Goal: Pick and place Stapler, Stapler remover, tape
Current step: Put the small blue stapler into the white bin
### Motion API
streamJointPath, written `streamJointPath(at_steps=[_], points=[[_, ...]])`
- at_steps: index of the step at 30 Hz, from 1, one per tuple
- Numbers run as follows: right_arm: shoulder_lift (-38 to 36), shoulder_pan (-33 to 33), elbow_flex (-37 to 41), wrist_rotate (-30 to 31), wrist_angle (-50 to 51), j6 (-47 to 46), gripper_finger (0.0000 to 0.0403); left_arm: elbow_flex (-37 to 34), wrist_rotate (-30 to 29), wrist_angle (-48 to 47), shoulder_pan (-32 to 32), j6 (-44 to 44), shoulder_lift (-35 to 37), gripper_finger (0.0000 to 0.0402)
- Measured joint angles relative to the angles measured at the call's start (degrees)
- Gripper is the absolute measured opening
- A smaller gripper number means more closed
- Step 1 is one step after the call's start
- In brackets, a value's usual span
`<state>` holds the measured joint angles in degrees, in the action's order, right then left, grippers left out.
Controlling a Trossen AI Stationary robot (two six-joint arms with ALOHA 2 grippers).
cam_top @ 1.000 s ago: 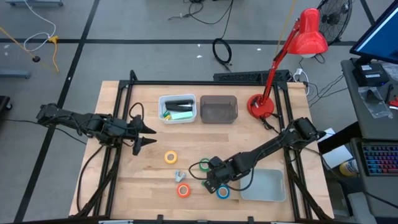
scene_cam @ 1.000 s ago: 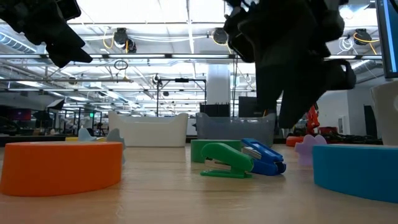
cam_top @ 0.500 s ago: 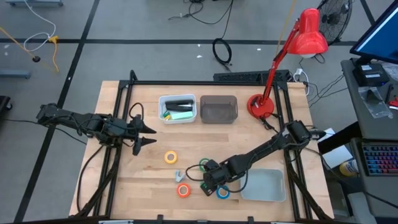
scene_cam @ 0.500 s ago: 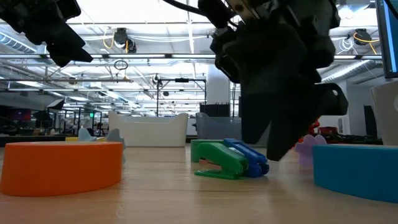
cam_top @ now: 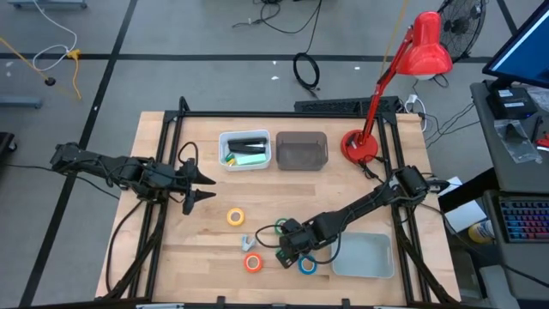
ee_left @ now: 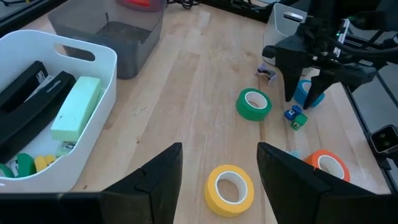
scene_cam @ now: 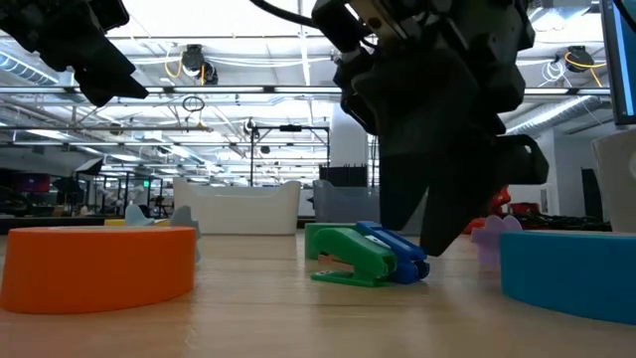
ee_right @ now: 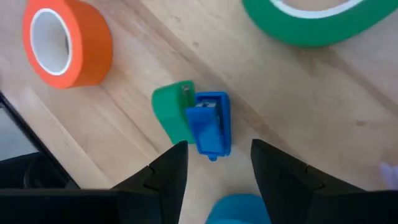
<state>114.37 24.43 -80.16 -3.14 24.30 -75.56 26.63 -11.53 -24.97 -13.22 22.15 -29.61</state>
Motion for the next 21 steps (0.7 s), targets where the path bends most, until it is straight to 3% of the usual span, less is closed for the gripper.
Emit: streamJointPath(at_steps=[21], points=[[2.91, -0.72, -0.16, -0.18, -2.76, -1.69, 0.0171, 0.0, 1.16, 2.54, -0.04, -0.69, 0.0, 0.0209]])
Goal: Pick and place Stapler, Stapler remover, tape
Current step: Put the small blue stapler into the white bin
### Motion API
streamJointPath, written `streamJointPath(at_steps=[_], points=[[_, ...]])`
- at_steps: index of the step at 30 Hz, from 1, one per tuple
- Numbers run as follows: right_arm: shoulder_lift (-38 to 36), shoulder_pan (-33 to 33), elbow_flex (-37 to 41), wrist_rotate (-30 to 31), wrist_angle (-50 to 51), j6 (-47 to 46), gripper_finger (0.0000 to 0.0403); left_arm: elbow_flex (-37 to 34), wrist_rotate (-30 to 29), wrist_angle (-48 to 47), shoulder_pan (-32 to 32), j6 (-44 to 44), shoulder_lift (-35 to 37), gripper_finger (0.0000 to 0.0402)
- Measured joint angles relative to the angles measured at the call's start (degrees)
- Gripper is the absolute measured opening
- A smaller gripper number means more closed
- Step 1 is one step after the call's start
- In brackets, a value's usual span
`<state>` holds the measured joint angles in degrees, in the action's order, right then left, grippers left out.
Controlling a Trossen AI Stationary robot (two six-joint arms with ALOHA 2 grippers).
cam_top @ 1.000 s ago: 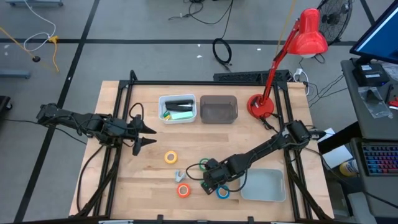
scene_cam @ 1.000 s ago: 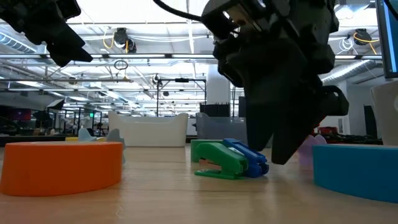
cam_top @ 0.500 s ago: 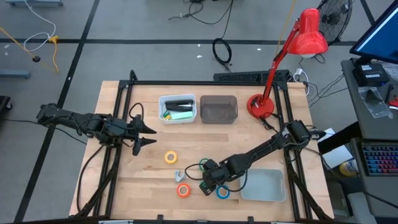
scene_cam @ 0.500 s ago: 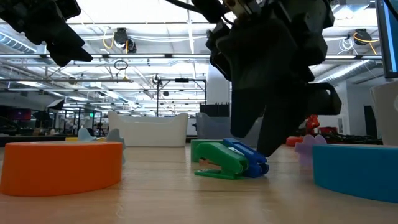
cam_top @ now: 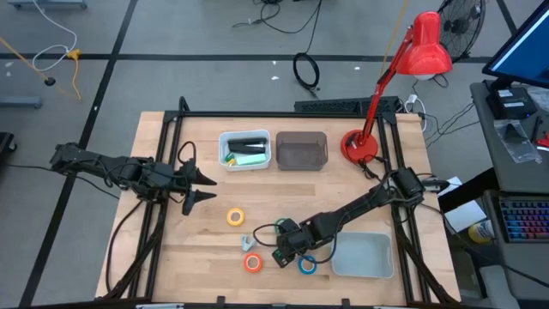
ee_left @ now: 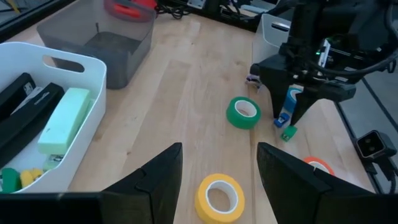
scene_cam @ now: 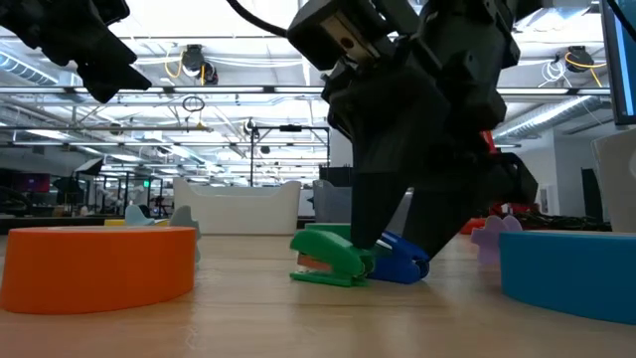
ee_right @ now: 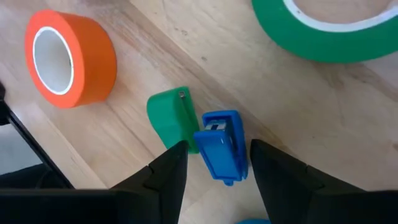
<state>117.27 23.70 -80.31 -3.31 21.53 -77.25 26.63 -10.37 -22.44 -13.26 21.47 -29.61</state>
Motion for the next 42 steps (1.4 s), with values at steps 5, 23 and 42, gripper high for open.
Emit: streamJointPath(at_steps=[5, 23, 42], points=[[0.0, -0.03, -0.09, 0.13, 3.7, -0.29, 0.0171, 0.0, 0.02, 0.0, 0.0, -0.01, 0.0, 0.0209], [0.07, -0.11, 0.07, -0.08, 5.57, 2.69, 0.0165, 0.0, 0.0, 0.0, 0.04, -0.01, 0.0, 0.0209], [0.09, -0.07, 0.17, 1.53, 3.13, 1.85, 0.016, 0.0, -0.04, 0.0, 0.04, -0.02, 0.0, 0.0209]])
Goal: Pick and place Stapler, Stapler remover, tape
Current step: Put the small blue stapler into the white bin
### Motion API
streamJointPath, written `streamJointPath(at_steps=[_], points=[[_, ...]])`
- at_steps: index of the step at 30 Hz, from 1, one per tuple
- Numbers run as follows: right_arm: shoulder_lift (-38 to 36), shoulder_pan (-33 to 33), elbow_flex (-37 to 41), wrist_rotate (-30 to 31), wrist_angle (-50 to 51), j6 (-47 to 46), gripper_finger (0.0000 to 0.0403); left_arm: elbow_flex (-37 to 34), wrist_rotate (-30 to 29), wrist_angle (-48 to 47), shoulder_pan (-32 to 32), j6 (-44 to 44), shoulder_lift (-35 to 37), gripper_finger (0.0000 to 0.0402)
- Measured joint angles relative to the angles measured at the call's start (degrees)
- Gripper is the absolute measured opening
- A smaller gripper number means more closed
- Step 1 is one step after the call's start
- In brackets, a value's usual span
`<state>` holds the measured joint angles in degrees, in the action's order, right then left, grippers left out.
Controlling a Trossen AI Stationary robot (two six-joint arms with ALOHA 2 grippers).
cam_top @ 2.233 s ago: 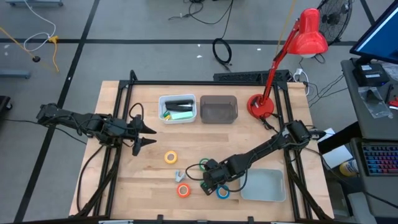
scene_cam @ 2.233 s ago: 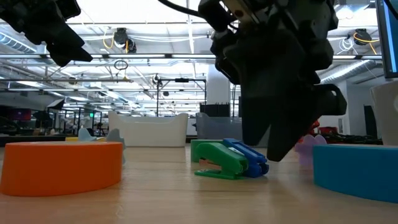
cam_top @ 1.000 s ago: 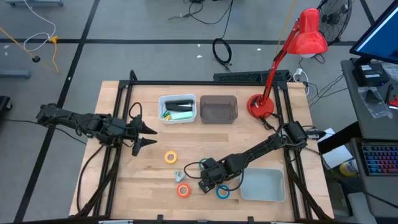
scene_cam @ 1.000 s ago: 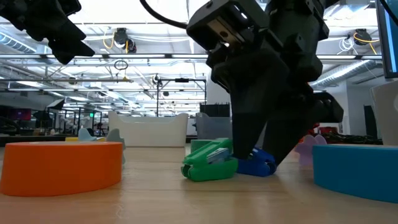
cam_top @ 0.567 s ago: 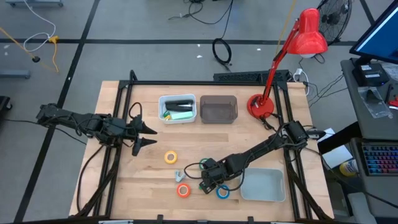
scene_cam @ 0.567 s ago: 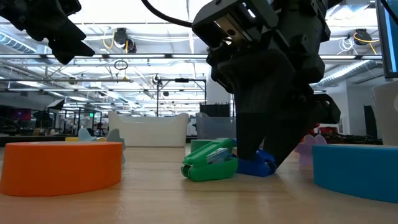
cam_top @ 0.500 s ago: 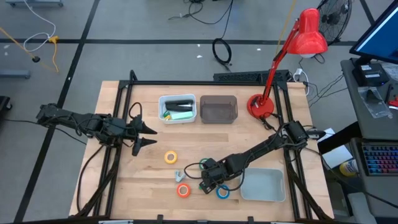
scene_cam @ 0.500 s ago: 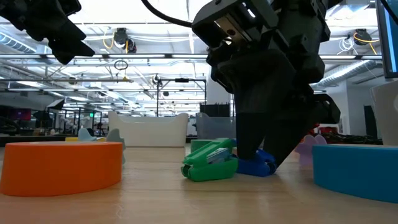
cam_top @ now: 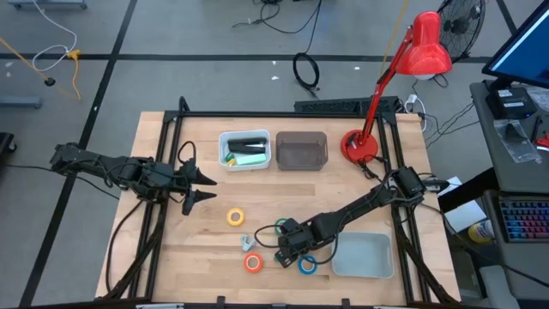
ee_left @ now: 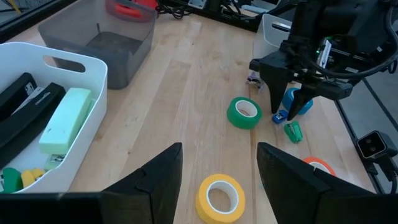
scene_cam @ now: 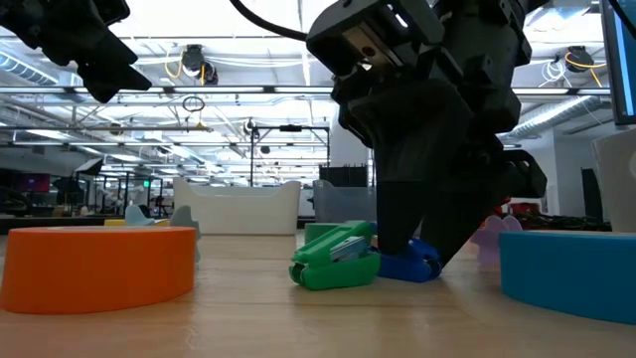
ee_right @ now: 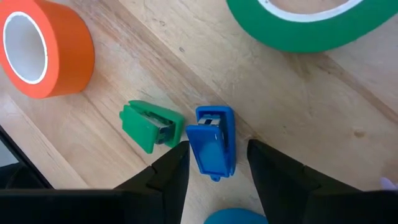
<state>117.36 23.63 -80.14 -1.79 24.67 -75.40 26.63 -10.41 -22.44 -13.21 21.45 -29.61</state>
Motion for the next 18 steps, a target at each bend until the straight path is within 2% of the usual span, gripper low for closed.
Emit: streamJointPath(at_steps=[8, 10, 18], points=[[0.02, 0.01, -0.04, -0.17, 1.15, -0.17, 0.0159, 0.0, -0.02, 0.0, 0.0, -0.02, 0.0, 0.0209], [0.04, -0.04, -0.06, -2.0, 2.34, -0.15, 0.0156, 0.0, -0.02, 0.0, 0.0, -0.04, 0.0, 0.0209], [0.13, -0.44, -0.04, -4.29, 3.64, 0.19, 0.0121, 0.0, -0.02, -0.02, -0.02, -0.09, 0.0, 0.0209]])
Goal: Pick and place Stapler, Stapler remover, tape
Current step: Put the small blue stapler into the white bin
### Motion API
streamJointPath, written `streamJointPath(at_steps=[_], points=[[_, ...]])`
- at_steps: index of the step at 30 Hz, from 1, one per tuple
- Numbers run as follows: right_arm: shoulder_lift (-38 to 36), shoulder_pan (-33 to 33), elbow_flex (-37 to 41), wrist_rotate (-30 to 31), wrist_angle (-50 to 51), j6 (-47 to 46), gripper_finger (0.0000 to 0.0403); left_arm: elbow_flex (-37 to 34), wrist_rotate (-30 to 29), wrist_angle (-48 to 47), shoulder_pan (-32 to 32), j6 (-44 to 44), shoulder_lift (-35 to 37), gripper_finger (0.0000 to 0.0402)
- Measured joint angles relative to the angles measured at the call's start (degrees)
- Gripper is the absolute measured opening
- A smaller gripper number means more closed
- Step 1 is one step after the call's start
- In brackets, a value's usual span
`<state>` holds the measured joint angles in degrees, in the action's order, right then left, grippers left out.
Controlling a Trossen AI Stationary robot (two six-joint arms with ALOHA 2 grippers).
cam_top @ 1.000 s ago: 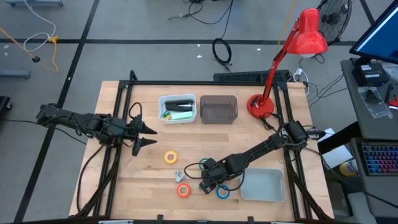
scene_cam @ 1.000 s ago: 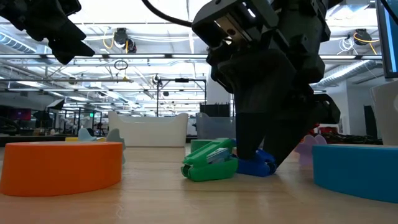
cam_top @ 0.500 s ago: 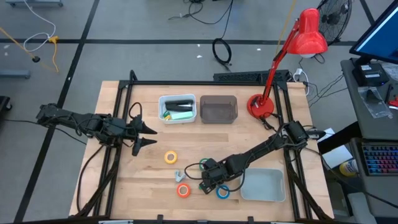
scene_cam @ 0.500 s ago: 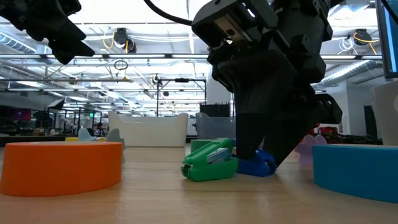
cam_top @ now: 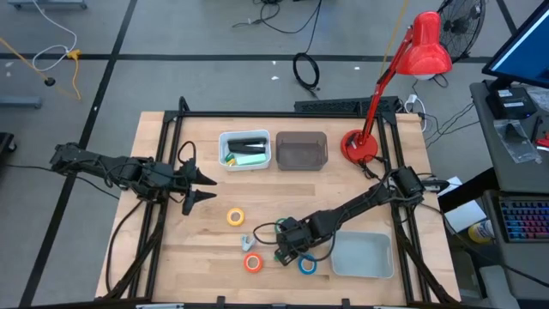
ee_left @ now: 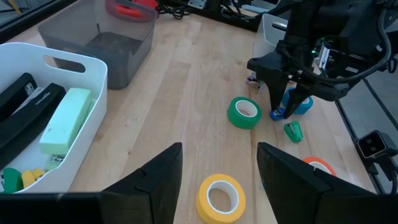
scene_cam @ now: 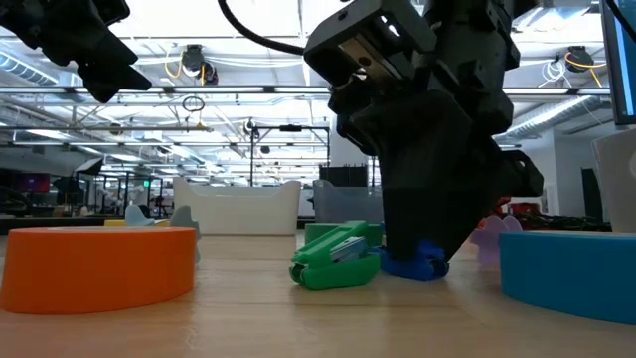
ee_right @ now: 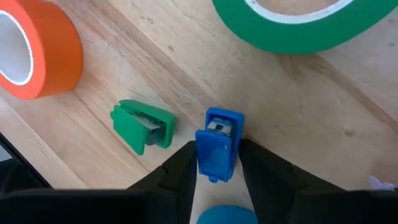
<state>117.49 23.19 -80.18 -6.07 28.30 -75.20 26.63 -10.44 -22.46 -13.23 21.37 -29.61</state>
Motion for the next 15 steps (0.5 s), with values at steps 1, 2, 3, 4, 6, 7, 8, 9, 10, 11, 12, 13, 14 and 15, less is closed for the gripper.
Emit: streamJointPath(at_steps=[1, 2, 3, 4, 6, 7, 8, 9, 10, 11, 12, 13, 14, 15], points=[[0.0, 0.02, 0.0, 0.2, 0.01, 0.11, 0.0116, 0.0, -0.01, 0.0, 0.01, -0.01, -0.01, 0.0209], [0.0, 0.05, 0.0, 0.33, 0.02, 0.38, 0.011, 0.0, -0.05, 0.0, 0.02, 0.0, -0.02, 0.0209], [0.0, 0.03, 0.0, 0.29, 0.11, 0.7, 0.0103, 0.0, -0.09, 0.0, 0.01, 0.02, -0.02, 0.0209], [0.0, 0.03, 0.0, 0.29, 0.27, 0.94, 0.0096, 0.0, -0.09, 0.0, 0.0, 0.02, -0.02, 0.0209], [-0.02, 0.03, 0.0, 0.31, 0.26, 1.43, 0.0081, 0.0, -0.11, 0.0, 0.0, 0.12, -0.02, 0.0209], [-0.02, 0.03, 0.0, 0.29, 0.32, 1.63, 0.0073, 0.0, -0.11, 0.0, 0.0, 0.22, -0.02, 0.0209], [-0.02, 0.01, 0.0, 0.22, 0.3, 2.06, 0.0066, 0.0, -0.11, 0.0, 0.0, 0.33, -0.01, 0.0209], [-0.02, -0.01, 0.0, 0.16, 0.32, 2.33, 0.0061, 0.0, -0.12, 0.0, 0.02, 0.33, -0.01, 0.0209], [-0.03, -0.11, 0.0, 0.09, 0.31, 2.4, 0.0057, 0.0, -0.12, 0.0, 0.02, 0.34, -0.02, 0.0209], [-0.09, -0.29, 0.0, -0.02, 0.26, 2.41, 0.0057, 0.0, -0.13, 0.01, 0.02, 0.35, -0.02, 0.0209], [-0.32, -0.36, 0.0, -0.22, 0.16, 2.43, 0.0057, 0.0, -0.13, 0.0, 0.02, 0.37, -0.02, 0.0209], [-0.75, -0.36, 0.03, -0.21, -0.03, 2.43, 0.0057, 0.0, -0.13, 0.0, 0.0, 0.37, -0.02, 0.0209], [-1.05, -0.36, 0.11, -0.19, 0.06, 2.41, 0.0058, 0.0, -0.13, 0.01, 0.02, 0.37, -0.02, 0.0209], [-1.46, -0.6, 0.19, -0.21, 0.31, 2.31, 0.0061, 0.0, -0.13, 0.0, 0.01, 0.39, -0.02, 0.0209]])
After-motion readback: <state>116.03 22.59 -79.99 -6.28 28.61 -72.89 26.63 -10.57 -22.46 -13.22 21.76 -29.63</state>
